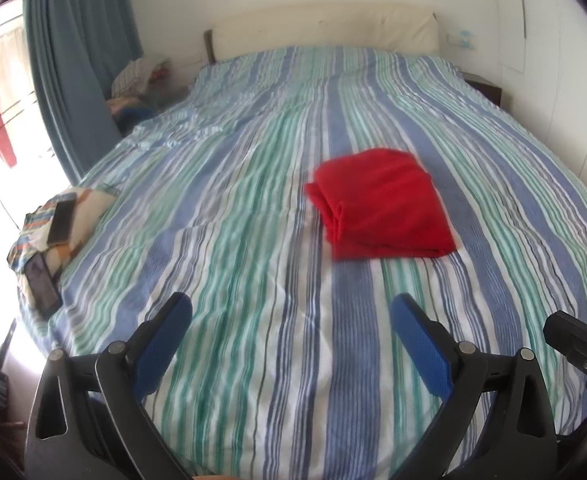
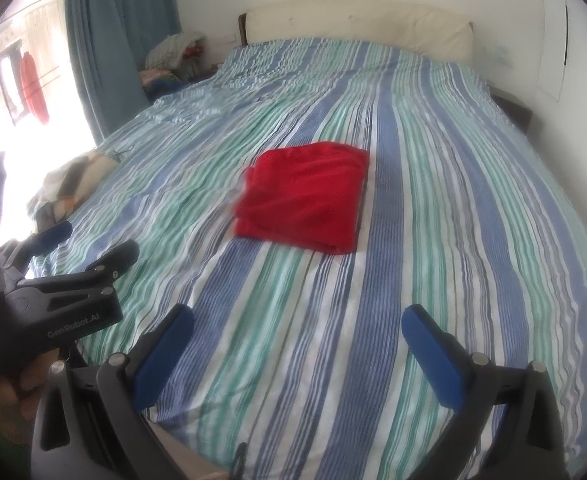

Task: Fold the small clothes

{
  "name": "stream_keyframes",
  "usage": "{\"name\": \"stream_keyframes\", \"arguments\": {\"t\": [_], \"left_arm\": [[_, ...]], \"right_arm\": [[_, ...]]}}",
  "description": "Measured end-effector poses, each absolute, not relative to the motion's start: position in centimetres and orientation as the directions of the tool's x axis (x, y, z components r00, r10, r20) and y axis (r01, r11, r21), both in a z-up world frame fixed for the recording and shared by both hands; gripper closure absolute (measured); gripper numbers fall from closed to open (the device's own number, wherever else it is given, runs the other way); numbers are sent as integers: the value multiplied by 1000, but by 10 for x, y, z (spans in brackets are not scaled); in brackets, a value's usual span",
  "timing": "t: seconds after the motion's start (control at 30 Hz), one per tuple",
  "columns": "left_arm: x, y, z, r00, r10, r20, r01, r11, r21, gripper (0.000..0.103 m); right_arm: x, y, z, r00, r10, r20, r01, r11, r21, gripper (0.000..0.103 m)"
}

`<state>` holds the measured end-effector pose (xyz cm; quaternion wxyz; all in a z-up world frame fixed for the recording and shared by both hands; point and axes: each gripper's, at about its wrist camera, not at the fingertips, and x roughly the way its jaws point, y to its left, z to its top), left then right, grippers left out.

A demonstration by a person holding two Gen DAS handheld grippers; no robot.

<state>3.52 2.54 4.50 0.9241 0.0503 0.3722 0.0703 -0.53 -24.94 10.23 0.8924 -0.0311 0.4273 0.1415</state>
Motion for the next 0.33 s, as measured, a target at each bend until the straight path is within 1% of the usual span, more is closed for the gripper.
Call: {"name": "stream_keyframes", "arguments": {"t": [0.1,0.33], "left_arm": [[34,24,45,712,137,-688,-75,990,121,1],[29,20,49,728,165,-665,-85,985,152,1]], "right_arm": [[-5,-251,102,598,221,-770,-275,959,62,1],[-5,-252,102,596,224,-771,-275,959,66,1]]}}
